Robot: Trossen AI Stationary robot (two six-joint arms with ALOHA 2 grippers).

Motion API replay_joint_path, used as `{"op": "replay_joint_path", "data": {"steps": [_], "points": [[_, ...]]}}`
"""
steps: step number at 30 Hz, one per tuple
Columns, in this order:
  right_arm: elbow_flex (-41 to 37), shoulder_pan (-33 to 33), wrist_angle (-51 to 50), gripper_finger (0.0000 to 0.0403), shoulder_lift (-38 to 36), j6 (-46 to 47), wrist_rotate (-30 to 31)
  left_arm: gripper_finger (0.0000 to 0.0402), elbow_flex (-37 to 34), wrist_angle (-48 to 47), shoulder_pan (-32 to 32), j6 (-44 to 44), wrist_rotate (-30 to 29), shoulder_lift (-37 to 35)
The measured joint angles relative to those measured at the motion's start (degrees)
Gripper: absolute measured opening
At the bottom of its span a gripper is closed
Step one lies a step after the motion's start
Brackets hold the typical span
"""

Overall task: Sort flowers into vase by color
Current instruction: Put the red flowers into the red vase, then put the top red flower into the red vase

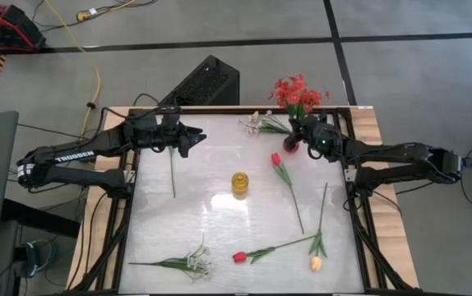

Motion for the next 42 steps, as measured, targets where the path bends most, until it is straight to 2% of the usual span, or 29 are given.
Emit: {"op": "replay_joint_path", "data": {"steps": [9,16,24,27,31,35,42], "points": [[0.0,-0.01,-1.99,0.0168,-0.13,1.66,-0.06,0.0179,0.0,0.02,0.02,-0.44,0.02,0.0],[0.0,0.99,-5.67,0.0225,-2.01,1.68,-0.73,0.0179,0.0,0.0,0.01,-0.44,0.44,0.0],[0.0,3.66,-15.87,0.0229,-10.25,1.5,-2.53,0.0179,0.0,-0.02,0.0,0.2,0.92,0.0],[0.0,4.64,-19.65,0.0227,-13.75,1.5,-7.66,0.0179,0.0,-0.02,0.01,1.32,1.03,0.0],[0.02,6.84,-22.75,0.0226,-17.03,2.16,-17.71,0.0179,0.0,-0.02,0.0,2.91,1.7,0.0],[0.07,11.54,-24.51,0.0226,-17.83,10.05,-23.72,0.0179,0.0,-0.02,0.0,3.93,1.7,0.0],[0.07,23.53,-30.07,0.0222,-13.15,27.41,-22.72,0.0179,0.0,-0.07,0.0,5.45,1.68,0.0]]}}
